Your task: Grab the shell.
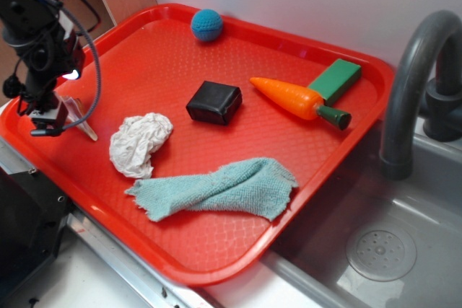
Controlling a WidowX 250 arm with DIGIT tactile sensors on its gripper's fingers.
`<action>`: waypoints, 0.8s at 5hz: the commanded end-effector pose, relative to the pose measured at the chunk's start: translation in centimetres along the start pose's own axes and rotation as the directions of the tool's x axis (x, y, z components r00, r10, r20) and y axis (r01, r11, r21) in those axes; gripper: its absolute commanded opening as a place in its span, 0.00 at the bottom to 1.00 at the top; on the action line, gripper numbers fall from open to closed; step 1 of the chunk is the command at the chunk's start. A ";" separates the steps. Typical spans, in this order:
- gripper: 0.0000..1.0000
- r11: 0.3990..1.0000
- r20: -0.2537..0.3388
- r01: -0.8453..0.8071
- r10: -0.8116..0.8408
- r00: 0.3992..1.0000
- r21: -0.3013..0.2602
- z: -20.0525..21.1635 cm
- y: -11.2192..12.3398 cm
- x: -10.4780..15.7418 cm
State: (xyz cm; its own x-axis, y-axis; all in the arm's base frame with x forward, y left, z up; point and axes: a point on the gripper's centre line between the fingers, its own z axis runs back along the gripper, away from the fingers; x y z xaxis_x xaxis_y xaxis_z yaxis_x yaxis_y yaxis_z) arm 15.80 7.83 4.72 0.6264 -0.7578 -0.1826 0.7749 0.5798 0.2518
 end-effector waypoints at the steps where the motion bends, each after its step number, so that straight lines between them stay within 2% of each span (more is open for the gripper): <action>1: 1.00 0.993 0.029 0.059 -0.057 0.998 -0.099 -1.3 0.5 -0.5; 2: 1.00 0.984 0.118 0.093 -0.075 0.990 -0.152 -1.1 0.0 -1.0; 3: 1.00 0.987 0.044 0.069 -0.063 0.997 -0.144 -2.4 0.0 -0.5; 4: 1.00 0.987 0.020 0.039 -0.037 0.999 -0.156 -3.6 0.2 0.0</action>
State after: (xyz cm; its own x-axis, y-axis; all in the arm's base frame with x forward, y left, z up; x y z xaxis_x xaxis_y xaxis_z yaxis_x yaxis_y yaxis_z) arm 15.31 9.07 1.29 0.5883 -0.7857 -0.1911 0.8063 0.5879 0.0648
